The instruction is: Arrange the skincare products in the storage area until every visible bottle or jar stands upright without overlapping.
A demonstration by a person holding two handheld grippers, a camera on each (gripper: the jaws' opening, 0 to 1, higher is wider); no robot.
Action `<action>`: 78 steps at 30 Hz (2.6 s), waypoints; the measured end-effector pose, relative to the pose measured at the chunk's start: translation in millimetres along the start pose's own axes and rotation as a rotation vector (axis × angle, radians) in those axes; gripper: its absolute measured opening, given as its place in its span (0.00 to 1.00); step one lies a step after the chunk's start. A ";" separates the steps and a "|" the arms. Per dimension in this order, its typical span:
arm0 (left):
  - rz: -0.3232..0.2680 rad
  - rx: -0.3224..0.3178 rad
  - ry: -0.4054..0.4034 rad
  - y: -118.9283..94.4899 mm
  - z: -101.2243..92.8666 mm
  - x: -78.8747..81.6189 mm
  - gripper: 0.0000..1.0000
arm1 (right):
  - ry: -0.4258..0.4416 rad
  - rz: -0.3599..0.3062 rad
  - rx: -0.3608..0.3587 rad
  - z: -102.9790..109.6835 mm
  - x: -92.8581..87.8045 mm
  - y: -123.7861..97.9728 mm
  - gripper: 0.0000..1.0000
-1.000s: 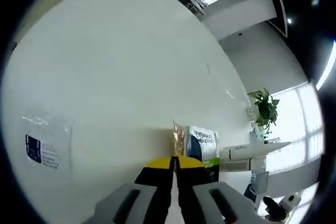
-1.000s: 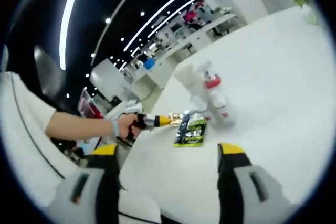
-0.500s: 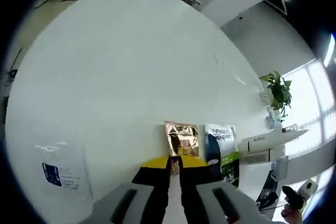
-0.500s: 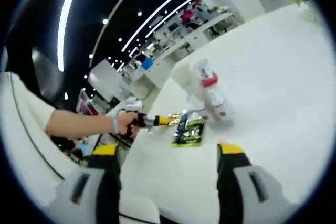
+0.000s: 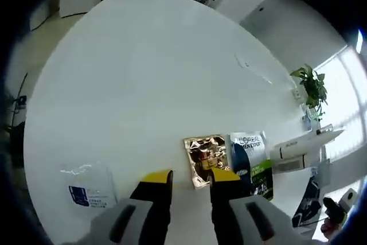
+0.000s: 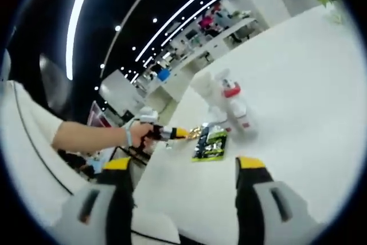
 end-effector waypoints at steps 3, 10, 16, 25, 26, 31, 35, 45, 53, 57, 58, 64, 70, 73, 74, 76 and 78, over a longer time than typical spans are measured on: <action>-0.020 0.041 0.087 -4.6 -0.4 -1.4 0.29 | -0.021 0.016 -0.002 -1.1 -3.1 -3.0 0.70; -0.138 0.246 0.248 -34.7 30.5 7.8 0.41 | -0.016 -0.002 0.000 2.6 -10.0 -7.2 0.70; -0.154 0.350 0.150 -51.2 81.7 -7.4 0.62 | 0.000 -0.025 0.002 10.3 -17.3 -5.7 0.70; -0.106 0.350 0.120 -37.9 90.3 -33.7 0.65 | 0.016 -0.020 -0.026 12.7 -29.5 -14.8 0.70; -0.110 0.335 0.080 -36.8 87.5 -34.2 0.65 | 0.015 -0.019 -0.028 12.4 -30.0 -15.7 0.70; -0.123 0.382 0.174 -36.1 85.9 -26.9 0.61 | 0.006 -0.023 -0.050 11.0 -25.2 -22.2 0.70; -0.143 0.367 0.162 -36.8 79.2 -25.1 0.42 | 0.018 -0.060 -0.065 9.7 -21.7 -27.8 0.70; -0.180 0.308 0.113 -39.2 73.0 -35.8 0.41 | -0.004 -0.013 -0.012 15.5 -21.4 -8.1 0.69; -0.244 0.218 0.090 -53.0 50.3 -58.9 0.41 | -0.052 0.093 0.099 29.5 -18.3 27.6 0.69; -0.263 0.181 0.112 -59.0 31.1 -81.3 0.41 | -0.034 0.109 0.145 32.7 -10.7 40.0 0.67; -0.279 0.166 0.112 -61.1 25.8 -84.8 0.41 | -0.026 0.116 0.166 34.5 -9.8 43.8 0.67; -0.370 0.063 0.114 -80.5 -17.4 -112.8 0.41 | -0.004 0.202 0.230 41.9 -17.2 63.9 0.65; -0.443 -0.029 0.093 -96.8 -61.0 -134.9 0.41 | 0.082 0.216 0.303 55.6 -15.4 79.7 0.65; -0.463 -0.062 0.160 -102.9 -88.0 -142.3 0.41 | 0.139 0.234 0.351 62.5 -18.7 89.1 0.64; -0.469 -0.074 0.193 -105.1 -96.5 -143.8 0.41 | 0.156 0.240 0.361 64.1 -19.1 92.5 0.63; -0.465 -0.080 0.238 -108.6 -109.4 -147.7 0.41 | 0.204 0.231 0.388 69.1 -15.0 98.2 0.62; -0.452 -0.089 0.306 -111.1 -124.5 -152.7 0.41 | 0.272 0.204 0.433 76.5 -7.5 103.7 0.61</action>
Point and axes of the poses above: the point that each gripper's makers call its tool centre point, and the gripper's own axes: y roughly forward along the fingers, z roughly to its left, x roughly out of its top, the point moved 3 cm from there along -y, roughly backward along the fingers, and after that the axes turned 6 degrees about z, right-handed, at the moved point
